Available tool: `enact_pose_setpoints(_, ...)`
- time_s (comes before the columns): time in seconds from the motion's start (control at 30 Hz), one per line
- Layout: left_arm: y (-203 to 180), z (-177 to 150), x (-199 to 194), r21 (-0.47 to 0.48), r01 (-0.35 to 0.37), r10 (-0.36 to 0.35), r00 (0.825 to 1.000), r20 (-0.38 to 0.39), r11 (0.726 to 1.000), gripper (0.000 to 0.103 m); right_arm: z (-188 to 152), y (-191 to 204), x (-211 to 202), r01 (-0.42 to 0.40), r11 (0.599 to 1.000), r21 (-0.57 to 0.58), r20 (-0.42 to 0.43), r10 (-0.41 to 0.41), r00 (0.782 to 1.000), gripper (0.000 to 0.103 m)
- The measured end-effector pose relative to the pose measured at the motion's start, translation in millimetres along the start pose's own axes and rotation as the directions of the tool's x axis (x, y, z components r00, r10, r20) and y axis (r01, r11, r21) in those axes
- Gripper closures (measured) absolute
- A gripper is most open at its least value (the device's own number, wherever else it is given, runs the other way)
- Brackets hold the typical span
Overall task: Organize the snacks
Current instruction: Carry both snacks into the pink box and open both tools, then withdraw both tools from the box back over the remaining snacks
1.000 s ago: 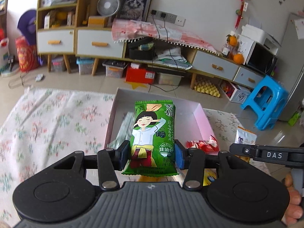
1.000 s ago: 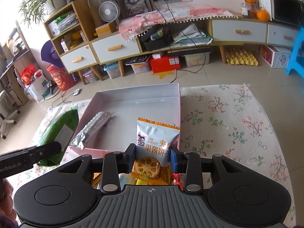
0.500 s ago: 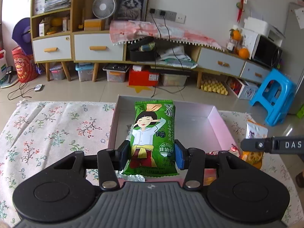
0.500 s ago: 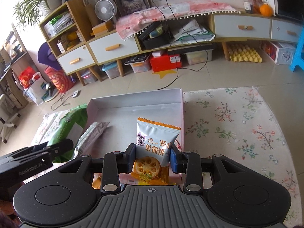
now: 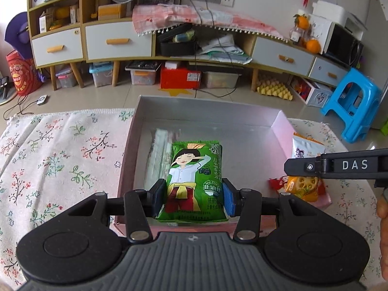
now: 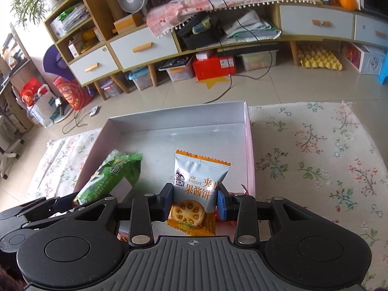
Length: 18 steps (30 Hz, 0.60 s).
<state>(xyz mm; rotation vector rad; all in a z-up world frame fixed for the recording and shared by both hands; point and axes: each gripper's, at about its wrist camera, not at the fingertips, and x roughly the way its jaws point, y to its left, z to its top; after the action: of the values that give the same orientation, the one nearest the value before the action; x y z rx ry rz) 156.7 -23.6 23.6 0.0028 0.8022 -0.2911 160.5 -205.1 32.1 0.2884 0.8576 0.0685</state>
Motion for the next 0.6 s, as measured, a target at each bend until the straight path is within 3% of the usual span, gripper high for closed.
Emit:
enact_pose_setpoints(0.33,2.6,1.8,-7.1,0.006,0.013,-0.013,1.0,0.029,1.0,0.052,1.1,-5.1,-2.0,-0.039,0.998,0.05,-0.003,0.039,0.999,0.065)
enact_pose_setpoints(0.6,3.9,6.9,-21.3,0.006,0.005,-0.005,0.997,0.075,1.0,0.053,8.3,-4.6,-32.9,-0.067,0.995,0.068,0.016,0.066,0.998,0.059)
